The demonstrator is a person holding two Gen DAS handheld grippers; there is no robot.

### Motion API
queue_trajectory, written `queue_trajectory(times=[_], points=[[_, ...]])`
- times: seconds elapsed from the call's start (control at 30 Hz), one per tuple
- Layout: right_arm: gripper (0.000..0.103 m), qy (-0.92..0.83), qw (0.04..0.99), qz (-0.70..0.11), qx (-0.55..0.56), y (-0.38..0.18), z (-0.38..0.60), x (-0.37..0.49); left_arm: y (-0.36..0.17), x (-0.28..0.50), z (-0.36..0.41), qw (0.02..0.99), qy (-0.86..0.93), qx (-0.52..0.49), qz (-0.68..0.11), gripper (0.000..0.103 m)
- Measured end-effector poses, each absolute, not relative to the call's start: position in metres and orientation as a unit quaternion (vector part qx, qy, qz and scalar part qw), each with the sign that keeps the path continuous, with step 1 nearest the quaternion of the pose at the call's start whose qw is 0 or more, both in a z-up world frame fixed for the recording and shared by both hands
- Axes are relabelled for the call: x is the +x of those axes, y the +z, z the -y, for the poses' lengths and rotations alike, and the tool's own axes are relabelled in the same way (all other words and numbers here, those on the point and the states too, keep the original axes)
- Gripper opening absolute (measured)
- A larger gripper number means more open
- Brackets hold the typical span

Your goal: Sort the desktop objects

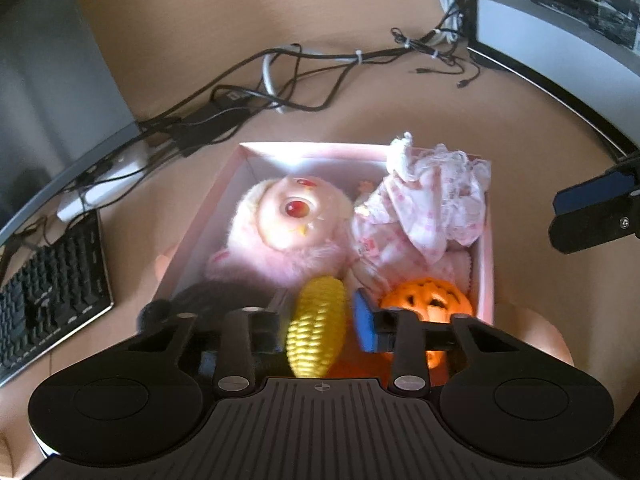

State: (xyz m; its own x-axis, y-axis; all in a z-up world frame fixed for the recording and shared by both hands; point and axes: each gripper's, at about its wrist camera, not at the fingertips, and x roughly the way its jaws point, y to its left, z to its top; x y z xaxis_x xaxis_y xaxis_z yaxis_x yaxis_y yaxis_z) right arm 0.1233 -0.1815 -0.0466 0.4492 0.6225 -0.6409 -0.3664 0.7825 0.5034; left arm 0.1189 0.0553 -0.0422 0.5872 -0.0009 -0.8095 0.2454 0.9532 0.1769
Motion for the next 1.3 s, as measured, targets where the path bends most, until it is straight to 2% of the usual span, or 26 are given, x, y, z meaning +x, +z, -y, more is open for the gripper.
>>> queue_trajectory(times=[0.27,0.53,0.63,0.8,0.97,1.17,1.23,1.3], points=[[0.052,0.292,0.833,-0.434,0.178,-0.059,0.19,0.127,-0.017,0.122,-0.082,0.882,-0.061,0.009,-0.468,0.032],[0.053,0.296,0.828,-0.436,0.192,-0.065,0.194,0.132,-0.017,0.132,-0.074,0.85,-0.077,0.046,-0.52,0.032],[0.053,0.297,0.827,-0.435,0.199,-0.067,0.194,0.132,-0.025,0.143,-0.08,0.835,-0.06,-0.003,-0.547,0.032],[0.053,0.29,0.827,-0.434,0.207,-0.071,0.199,0.129,-0.024,0.148,-0.089,0.837,-0.04,-0.055,-0.543,0.034],[0.053,0.282,0.832,-0.433,0.204,-0.07,0.204,0.128,-0.01,0.136,-0.093,0.856,-0.036,-0.05,-0.514,0.044],[0.053,0.295,0.844,-0.42,0.157,-0.055,0.189,0.131,0.003,0.103,-0.089,0.883,-0.025,0.006,-0.469,0.07],[0.053,0.307,0.845,-0.416,0.135,-0.048,0.178,0.133,0.005,0.092,-0.091,0.891,-0.015,0.016,-0.453,0.083],[0.053,0.321,0.844,-0.415,0.109,-0.041,0.162,0.135,0.006,0.084,-0.098,0.897,0.001,0.01,-0.441,0.09]])
